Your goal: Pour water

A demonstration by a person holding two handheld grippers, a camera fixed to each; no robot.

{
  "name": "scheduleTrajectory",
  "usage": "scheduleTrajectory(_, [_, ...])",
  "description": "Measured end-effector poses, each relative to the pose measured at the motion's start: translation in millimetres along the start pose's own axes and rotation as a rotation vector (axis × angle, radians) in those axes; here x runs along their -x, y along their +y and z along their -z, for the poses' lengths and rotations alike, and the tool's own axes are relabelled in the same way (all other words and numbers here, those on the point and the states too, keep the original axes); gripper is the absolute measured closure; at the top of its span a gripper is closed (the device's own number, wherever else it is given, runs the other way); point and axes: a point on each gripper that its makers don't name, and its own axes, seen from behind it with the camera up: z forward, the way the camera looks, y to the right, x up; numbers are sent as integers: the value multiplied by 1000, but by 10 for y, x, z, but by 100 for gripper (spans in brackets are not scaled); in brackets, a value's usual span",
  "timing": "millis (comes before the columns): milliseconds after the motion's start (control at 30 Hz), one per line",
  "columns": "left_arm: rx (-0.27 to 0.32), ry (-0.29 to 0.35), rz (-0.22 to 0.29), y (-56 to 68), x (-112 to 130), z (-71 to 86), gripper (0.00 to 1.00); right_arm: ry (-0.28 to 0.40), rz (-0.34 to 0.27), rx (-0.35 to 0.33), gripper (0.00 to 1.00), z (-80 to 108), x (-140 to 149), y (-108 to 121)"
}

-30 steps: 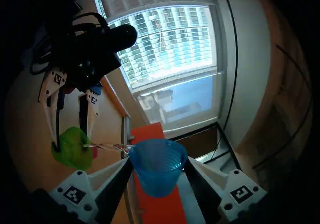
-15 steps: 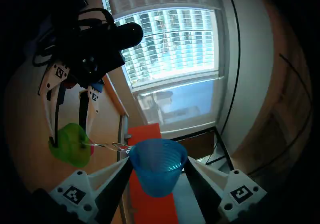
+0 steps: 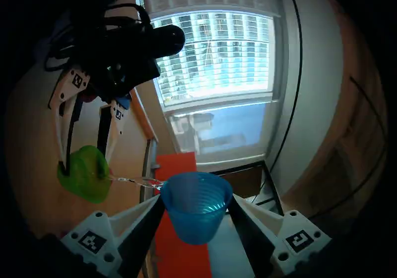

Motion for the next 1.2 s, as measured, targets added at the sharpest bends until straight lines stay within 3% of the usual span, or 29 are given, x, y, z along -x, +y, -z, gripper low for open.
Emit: scheduleTrajectory(1200, [4, 14, 8, 13, -29, -20, 15, 4, 175, 28, 11, -75, -154, 113])
